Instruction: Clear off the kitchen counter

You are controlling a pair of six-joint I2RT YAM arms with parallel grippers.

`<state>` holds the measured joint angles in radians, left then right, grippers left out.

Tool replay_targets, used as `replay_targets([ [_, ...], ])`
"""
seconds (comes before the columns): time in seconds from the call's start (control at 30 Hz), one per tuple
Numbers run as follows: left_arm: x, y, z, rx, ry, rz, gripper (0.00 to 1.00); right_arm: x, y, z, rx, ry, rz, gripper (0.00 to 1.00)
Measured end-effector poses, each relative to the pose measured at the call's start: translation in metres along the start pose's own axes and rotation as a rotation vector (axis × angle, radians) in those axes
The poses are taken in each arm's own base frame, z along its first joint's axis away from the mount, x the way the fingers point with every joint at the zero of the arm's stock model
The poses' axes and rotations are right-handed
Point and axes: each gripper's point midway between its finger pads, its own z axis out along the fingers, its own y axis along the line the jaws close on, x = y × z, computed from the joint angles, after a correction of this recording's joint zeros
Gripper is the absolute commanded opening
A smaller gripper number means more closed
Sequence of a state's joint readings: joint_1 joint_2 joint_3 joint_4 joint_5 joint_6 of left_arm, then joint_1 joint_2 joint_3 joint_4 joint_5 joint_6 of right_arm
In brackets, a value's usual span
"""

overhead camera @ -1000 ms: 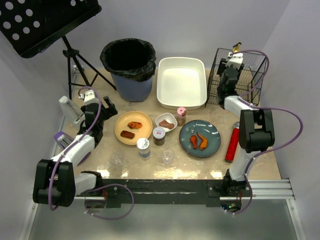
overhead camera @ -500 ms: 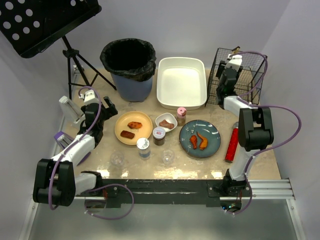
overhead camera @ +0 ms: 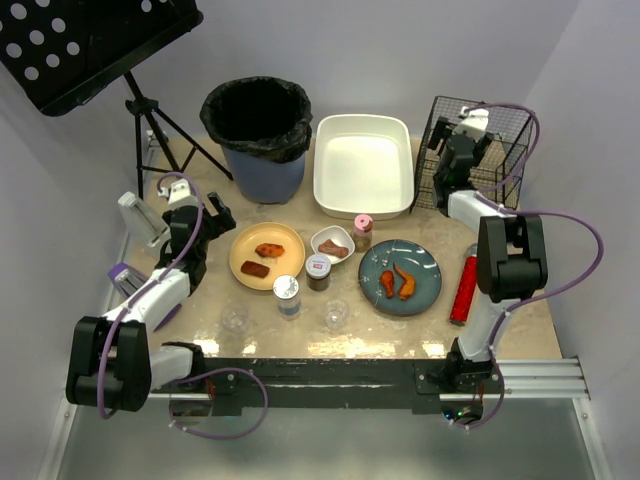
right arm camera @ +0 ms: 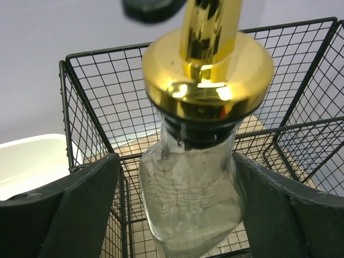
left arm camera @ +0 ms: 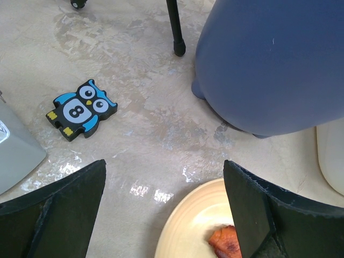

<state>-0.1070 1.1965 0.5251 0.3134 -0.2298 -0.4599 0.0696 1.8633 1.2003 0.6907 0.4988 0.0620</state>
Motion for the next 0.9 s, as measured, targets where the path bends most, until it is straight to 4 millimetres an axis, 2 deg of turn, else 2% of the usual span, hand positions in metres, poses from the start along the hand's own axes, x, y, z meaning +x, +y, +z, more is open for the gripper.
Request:
replay_targets([
  [0.23, 0.001, -0.001, 0.0, 0.007, 0.004, 0.0, 0.96, -0.01, 0.0, -0.001, 0.0, -0.012, 0.014, 0.94],
  [0.33, 0.001, -0.001, 0.0, 0.008, 0.005, 0.0, 0.99, -0.024, -0.003, -0.006, 0.013, -0.018, 0.028, 0.95],
  [0.53, 0.001, -0.001, 0.0, 0.004, 0.014, 0.001, 1.0, -0.08, -0.017, -0.025, 0.054, -0.091, 0.11, 0.95],
  [0.6, 0.001, -0.001, -0.001, -0.002, 0.022, 0.001, 1.0, -0.106, -0.023, -0.037, 0.06, -0.127, 0.162, 0.95],
  [0.7, 0.001, 0.0, -0.001, -0.012, 0.03, -0.005, 1.0, -0.134, -0.032, -0.056, 0.066, -0.167, 0.238, 0.95],
  [0.8, 0.0, 0.002, -0.002, -0.033, 0.035, -0.024, 1.0, -0.154, -0.041, -0.08, 0.053, -0.192, 0.32, 0.94],
  [0.9, 0.0, 0.005, -0.004, -0.059, 0.038, -0.063, 1.0, -0.163, -0.046, -0.099, 0.035, -0.195, 0.388, 0.94],
])
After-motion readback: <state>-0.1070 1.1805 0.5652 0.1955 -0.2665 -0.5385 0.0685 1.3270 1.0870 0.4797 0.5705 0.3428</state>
